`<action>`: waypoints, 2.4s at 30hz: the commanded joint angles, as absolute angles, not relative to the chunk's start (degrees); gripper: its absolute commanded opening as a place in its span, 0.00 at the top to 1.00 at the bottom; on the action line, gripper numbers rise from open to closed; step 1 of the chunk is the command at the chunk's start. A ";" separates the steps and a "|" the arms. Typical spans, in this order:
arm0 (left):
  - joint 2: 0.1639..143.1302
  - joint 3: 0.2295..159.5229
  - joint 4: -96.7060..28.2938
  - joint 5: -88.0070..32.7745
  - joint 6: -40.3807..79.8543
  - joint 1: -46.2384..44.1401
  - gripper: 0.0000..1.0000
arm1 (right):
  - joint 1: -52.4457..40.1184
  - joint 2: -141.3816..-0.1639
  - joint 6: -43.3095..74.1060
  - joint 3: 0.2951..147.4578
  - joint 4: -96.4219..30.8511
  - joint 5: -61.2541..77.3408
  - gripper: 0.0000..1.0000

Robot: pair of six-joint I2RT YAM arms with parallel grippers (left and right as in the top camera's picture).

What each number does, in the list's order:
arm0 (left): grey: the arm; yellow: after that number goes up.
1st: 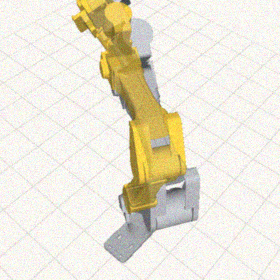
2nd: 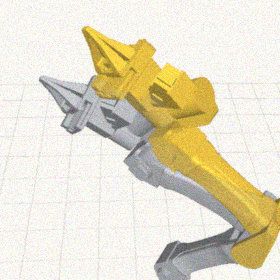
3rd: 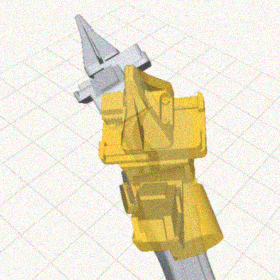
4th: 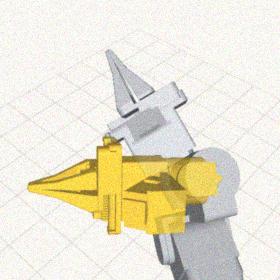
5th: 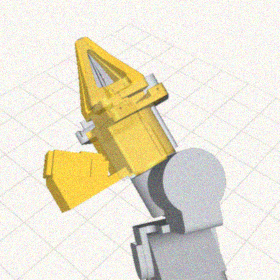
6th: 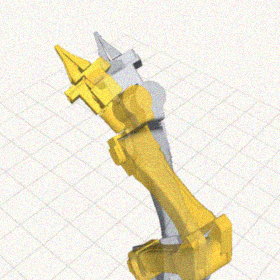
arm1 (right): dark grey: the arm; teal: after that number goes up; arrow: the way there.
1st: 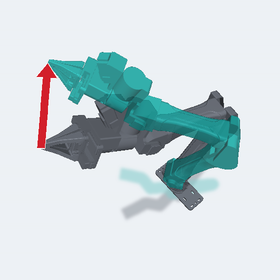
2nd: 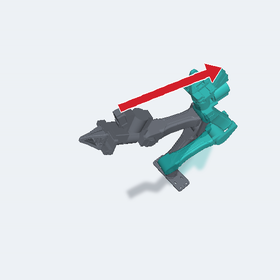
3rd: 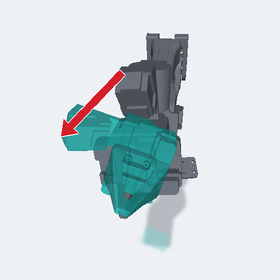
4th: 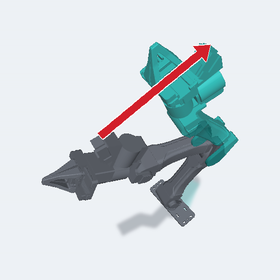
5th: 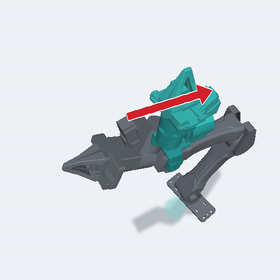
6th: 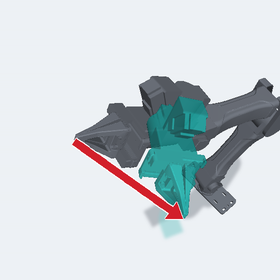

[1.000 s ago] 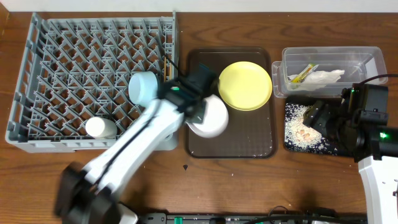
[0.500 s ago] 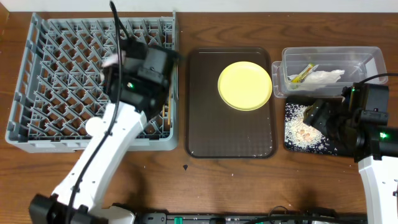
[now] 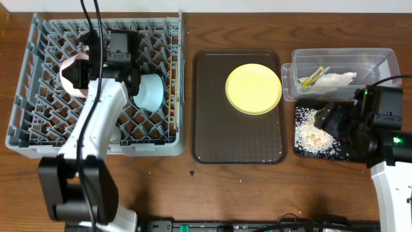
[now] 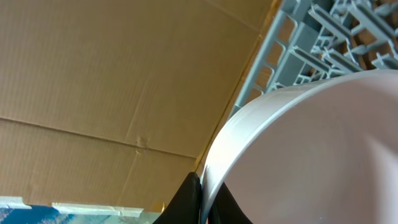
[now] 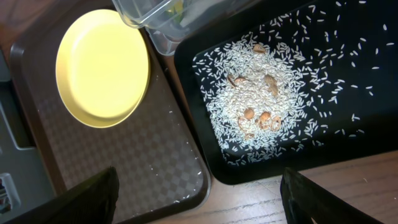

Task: Sort waste into correct bins and load items into the dishwasher
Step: 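Place the white bowl into the dish rack with the left gripper, then reach both grippers to the yellow plate on the dark tray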

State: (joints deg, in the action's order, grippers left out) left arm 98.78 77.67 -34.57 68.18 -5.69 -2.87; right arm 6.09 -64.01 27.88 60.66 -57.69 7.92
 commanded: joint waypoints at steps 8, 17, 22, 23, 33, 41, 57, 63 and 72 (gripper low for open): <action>107.74 77.73 -31.57 74.17 -7.27 -2.76 0.92 | 6.31 -63.99 28.18 60.95 -57.65 7.31 0.18; 108.36 77.67 -30.55 70.24 -7.25 -6.68 0.92 | 6.31 -63.99 28.21 60.95 -57.19 7.31 0.18; 108.36 77.47 -30.52 69.43 -7.25 -8.01 0.83 | 6.31 -63.99 28.21 60.95 -57.19 7.33 0.18; 108.36 77.47 -30.52 69.43 -7.25 -8.14 0.73 | 6.31 -63.99 28.21 60.95 -57.19 7.33 0.18; 106.21 77.49 -33.12 56.45 -7.22 -11.70 0.47 | 6.31 -63.99 28.23 60.95 -57.25 7.38 0.19; 96.14 77.49 -37.26 36.93 -5.61 -16.60 0.39 | 6.31 -63.99 28.23 60.95 -57.25 8.01 0.19; 91.57 77.25 -29.98 -5.41 19.59 -29.80 0.43 | 6.31 -63.99 28.21 60.95 -57.91 7.99 0.18; 98.39 77.25 -28.14 -5.54 22.17 -33.19 0.46 | 4.45 -64.36 15.31 60.95 -55.88 25.76 0.34; 90.00 77.60 -31.64 -5.39 22.13 -32.16 0.45 | -11.25 -72.23 35.42 56.71 -49.28 10.24 0.34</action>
